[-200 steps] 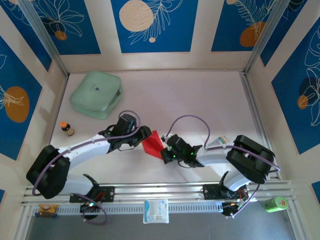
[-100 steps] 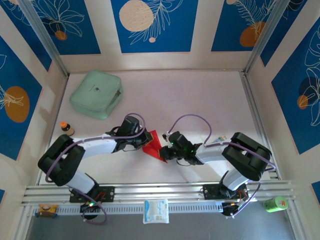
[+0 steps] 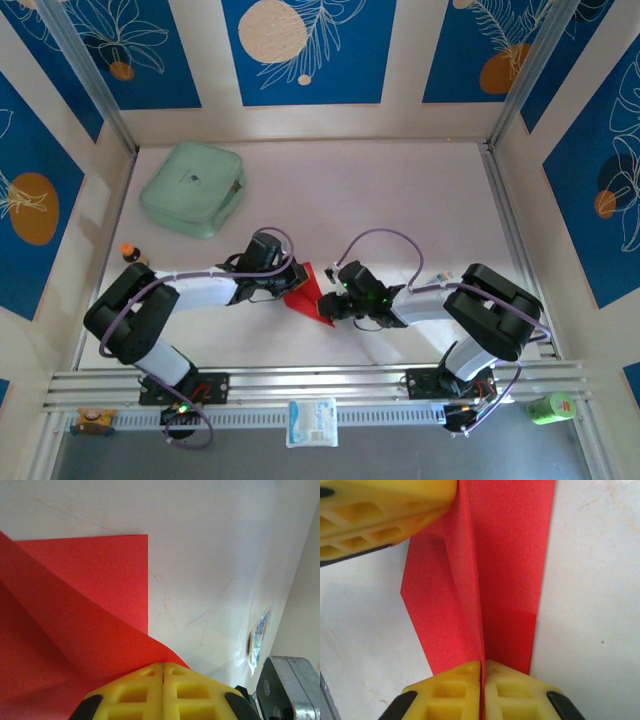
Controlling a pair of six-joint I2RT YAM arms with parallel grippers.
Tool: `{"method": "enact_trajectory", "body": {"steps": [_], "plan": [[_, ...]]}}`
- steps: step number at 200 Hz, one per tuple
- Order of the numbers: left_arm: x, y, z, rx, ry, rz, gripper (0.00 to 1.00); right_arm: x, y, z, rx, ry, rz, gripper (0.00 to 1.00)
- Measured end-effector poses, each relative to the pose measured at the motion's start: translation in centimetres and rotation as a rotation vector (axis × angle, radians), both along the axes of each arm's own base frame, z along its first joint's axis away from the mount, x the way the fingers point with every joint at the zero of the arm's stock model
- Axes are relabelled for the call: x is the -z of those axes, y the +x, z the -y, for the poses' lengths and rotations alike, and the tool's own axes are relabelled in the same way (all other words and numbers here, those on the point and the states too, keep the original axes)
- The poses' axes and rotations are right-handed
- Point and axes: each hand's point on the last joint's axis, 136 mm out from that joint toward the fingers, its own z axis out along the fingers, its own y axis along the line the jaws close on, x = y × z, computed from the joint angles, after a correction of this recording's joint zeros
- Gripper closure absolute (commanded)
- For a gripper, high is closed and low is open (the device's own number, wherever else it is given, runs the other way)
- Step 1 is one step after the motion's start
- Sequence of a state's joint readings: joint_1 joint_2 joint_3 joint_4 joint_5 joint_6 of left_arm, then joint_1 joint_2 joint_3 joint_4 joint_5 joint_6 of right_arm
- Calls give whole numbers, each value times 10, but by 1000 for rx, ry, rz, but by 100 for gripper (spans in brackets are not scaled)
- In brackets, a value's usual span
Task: Fold a paper plane with a square sheet of paper (pick it up from the middle)
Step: Fourth fold the wing at the center of the table.
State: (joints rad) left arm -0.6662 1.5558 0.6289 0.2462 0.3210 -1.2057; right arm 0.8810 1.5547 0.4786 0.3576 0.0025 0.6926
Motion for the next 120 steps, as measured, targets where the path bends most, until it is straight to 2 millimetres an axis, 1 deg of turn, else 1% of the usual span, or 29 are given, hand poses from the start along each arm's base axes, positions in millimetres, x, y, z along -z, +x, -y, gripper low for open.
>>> {"method": "enact_trajectory", "body": {"steps": [40, 68, 82, 97, 120], "plan": [[7, -2, -1, 2, 16, -17, 97, -2, -2, -1, -3, 22, -42, 84], [10, -3, -3, 5, 26, -25, 97, -3, -1, 0, 4, 37, -70, 83], [11, -4, -3, 5, 30, -29, 97, -3, -1, 0, 7, 46, -86, 84], [11, -4, -3, 6, 31, -28, 97, -4, -1, 1, 7, 52, -101, 90], [15, -5, -4, 6, 37, -37, 97, -4, -2, 1, 10, 59, -121, 93]]}}
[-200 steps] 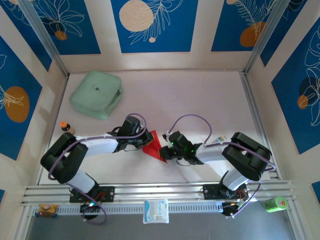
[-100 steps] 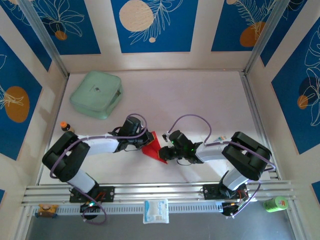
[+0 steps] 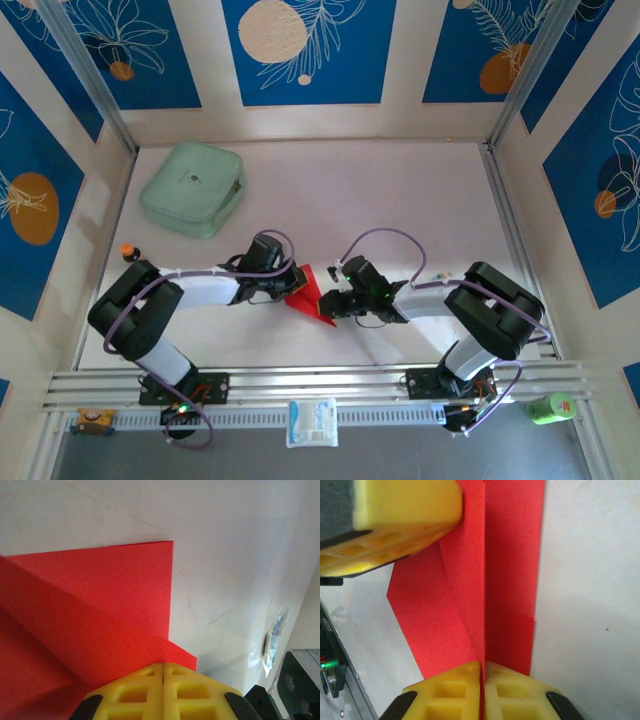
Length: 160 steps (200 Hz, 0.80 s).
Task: Fold a paper plane with a square sheet of paper (pick it up from the middle)
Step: Fourth fold the wing at the center of the table.
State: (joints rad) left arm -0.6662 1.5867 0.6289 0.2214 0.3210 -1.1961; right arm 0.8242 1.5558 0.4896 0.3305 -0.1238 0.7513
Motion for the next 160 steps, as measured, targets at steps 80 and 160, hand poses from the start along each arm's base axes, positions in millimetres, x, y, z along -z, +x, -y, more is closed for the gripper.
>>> {"method": "enact_trajectory", "body": {"steps": [80, 160], "plan": [[9, -1, -1, 1, 15, -18, 97, 4, -4, -2, -5, 5, -46, 94], [15, -1, 1, 15, 23, -25, 95, 5, -4, -3, -2, 8, -60, 93]]}}
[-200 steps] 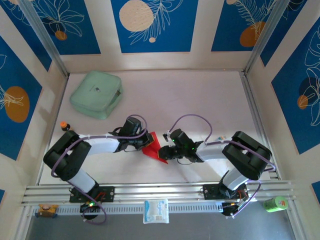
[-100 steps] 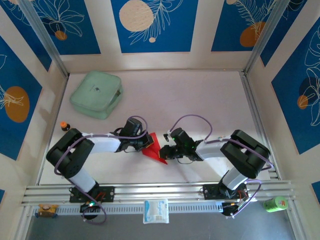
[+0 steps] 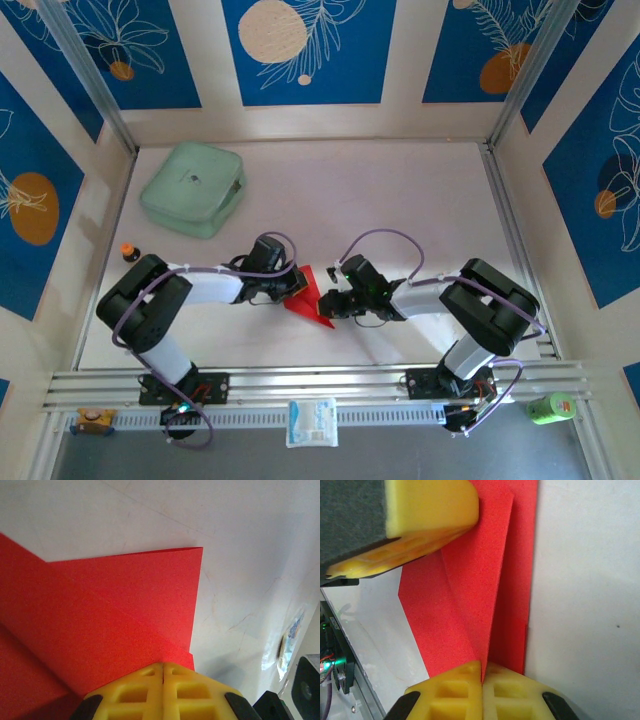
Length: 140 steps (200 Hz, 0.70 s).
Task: Fold a paper plane with a square sheet of paper (pick it up from the middle)
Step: Fourth fold the wing at the center of the table.
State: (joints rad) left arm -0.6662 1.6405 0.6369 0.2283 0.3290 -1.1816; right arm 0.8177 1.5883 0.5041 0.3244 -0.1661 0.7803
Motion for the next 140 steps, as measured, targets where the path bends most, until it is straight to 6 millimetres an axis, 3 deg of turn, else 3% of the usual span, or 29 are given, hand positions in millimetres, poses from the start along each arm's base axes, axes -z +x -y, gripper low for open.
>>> {"method": "enact_trajectory", "body": {"steps": [90, 140], "plan": [[5, 1, 4, 29, 10, -5, 96, 0, 0, -1, 2, -1, -10, 93], [6, 0, 5, 45, 6, -2, 96, -2, -1, -2, -3, -2, -28, 85]]}}
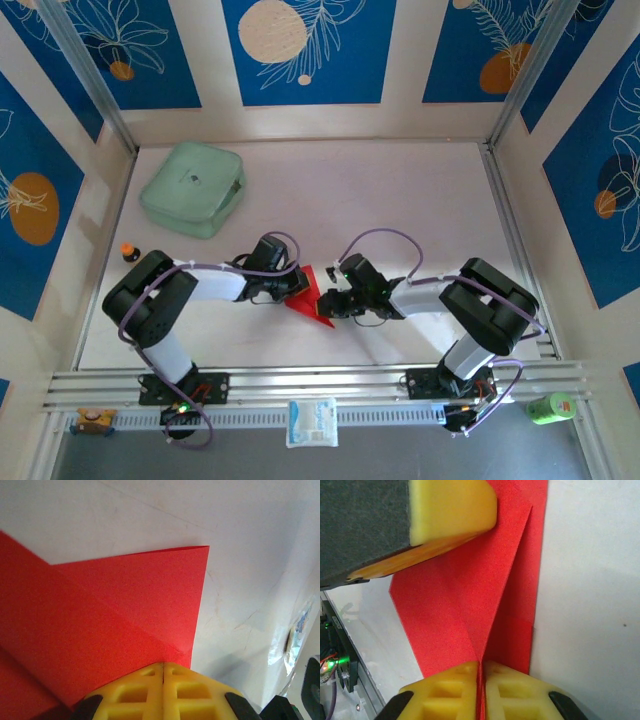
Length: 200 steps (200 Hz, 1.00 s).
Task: Fold a paper plane with a square sheet of paper (pick it up from the middle)
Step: Fourth fold the wing at the center of the table.
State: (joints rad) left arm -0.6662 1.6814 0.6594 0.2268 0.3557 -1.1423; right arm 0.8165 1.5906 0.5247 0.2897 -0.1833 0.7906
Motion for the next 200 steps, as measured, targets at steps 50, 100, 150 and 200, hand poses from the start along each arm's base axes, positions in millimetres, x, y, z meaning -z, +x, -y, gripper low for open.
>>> {"method": "enact_trajectory", "body": {"steps": [50, 100, 150, 200], "plan": [[0, 0, 2, 14, -8, 6, 96, -8, -2, 6, 6, 1, -27, 80], [0, -1, 3, 26, -12, 11, 96, -9, -3, 11, 15, 15, -90, 79], [0, -1, 3, 30, -10, 15, 96, -10, -7, 11, 7, 28, -123, 85], [0, -1, 3, 30, -10, 15, 97, -10, -11, 11, -3, 29, -139, 85]]}}
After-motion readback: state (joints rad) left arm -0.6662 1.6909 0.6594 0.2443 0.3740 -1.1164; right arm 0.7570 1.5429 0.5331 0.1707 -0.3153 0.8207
